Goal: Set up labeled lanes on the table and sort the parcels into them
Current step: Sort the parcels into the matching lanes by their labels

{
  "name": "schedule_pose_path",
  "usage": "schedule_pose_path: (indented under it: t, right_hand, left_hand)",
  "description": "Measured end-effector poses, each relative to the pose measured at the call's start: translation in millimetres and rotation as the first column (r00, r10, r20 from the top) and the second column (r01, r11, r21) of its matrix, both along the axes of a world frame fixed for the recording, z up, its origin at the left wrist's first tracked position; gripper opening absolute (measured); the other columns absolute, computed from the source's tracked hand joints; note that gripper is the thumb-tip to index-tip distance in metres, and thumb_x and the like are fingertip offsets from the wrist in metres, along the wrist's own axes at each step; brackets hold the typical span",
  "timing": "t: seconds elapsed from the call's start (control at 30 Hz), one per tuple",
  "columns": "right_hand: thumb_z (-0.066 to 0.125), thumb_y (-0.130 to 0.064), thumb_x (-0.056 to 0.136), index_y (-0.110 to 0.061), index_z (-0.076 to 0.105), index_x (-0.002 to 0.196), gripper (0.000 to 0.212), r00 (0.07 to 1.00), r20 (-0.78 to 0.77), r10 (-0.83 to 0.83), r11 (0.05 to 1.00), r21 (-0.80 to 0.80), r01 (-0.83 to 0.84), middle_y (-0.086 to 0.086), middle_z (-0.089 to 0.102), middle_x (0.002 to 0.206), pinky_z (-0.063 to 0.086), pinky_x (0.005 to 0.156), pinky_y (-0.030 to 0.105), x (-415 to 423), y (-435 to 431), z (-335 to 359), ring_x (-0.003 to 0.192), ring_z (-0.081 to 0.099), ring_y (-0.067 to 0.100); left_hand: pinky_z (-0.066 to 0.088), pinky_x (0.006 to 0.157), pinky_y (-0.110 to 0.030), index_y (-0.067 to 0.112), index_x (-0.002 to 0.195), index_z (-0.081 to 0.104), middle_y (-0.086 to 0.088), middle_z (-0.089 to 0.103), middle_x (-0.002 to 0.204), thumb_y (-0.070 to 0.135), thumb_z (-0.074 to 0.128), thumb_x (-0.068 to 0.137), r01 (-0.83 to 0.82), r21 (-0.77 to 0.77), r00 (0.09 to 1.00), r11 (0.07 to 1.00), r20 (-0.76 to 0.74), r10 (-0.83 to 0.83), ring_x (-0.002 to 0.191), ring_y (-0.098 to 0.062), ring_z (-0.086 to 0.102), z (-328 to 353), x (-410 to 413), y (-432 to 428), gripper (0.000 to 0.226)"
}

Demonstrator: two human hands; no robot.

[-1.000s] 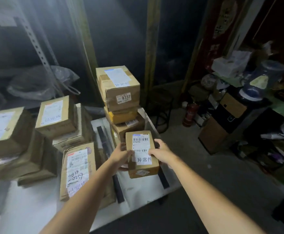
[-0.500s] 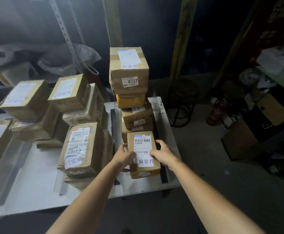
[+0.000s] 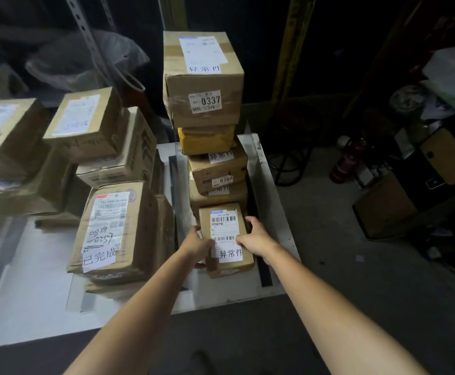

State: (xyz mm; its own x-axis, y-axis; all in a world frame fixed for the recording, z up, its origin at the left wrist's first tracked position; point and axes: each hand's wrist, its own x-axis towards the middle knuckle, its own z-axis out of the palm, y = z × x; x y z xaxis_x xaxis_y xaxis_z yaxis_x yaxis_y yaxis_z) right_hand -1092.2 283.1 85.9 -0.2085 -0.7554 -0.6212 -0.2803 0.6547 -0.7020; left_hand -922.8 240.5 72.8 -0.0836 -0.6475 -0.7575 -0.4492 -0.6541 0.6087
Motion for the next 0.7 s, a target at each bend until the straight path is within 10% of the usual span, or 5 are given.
schedule_pose_path:
  t: [0.2,0.37,0.47,0.7]
  right_hand:
    - [0.059,-0.006,0.091,-0.019,0.025,0.156,0.075,1.000,-0.028,-0.003,0.999,0.032,0.004,0.006,0.048,0.145,0.050,0.087,0.031,4.4,-0.6,-1.8,0.105,0.052,0.016]
    - [0.062,-0.016,0.095,-0.014,0.030,0.154,0.068,0.995,-0.082,0.048,0.998,0.044,-0.044,0.007,0.046,0.148,0.040,0.093,0.027,5.3,-6.0,23.8,0.126,0.050,0.022]
    - [0.062,-0.022,0.095,-0.014,0.032,0.154,0.066,0.969,-0.157,0.193,0.981,0.035,-0.189,0.009,0.045,0.150,0.039,0.101,0.029,3.0,-16.6,54.0,0.133,0.047,0.024]
    - [0.062,-0.034,0.088,-0.020,0.055,0.130,0.045,0.494,-0.550,0.674,0.695,0.243,-0.677,0.009,0.061,0.128,0.052,0.093,0.041,27.1,-39.5,152.3,0.107,0.061,0.027]
  left_hand:
    - [0.049,0.081,-0.044,0.024,0.149,0.026,-0.010,0.056,0.131,0.020,0.059,0.097,0.047,-0.024,0.999,0.999,0.025,-0.047,0.109,-0.028,0.056,-2.9,-2.3,-2.0,0.062]
    - [0.048,0.063,-0.031,0.020,0.152,0.027,-0.011,0.057,0.124,0.025,0.056,0.098,0.110,-0.133,0.989,0.985,0.110,-0.096,0.083,-0.016,0.055,23.8,-5.7,-5.3,0.061]
    - [0.056,0.082,-0.038,0.015,0.146,0.042,-0.015,0.058,0.133,0.027,0.058,0.097,0.228,-0.247,0.958,0.942,0.228,-0.172,0.104,-0.026,0.062,59.6,2.0,-7.0,0.053]
    - [0.049,0.094,-0.038,0.015,0.126,0.059,-0.010,0.066,0.123,0.033,0.055,0.092,0.569,-0.347,0.721,0.746,0.646,-0.249,0.113,-0.030,0.060,175.5,78.9,5.6,0.039]
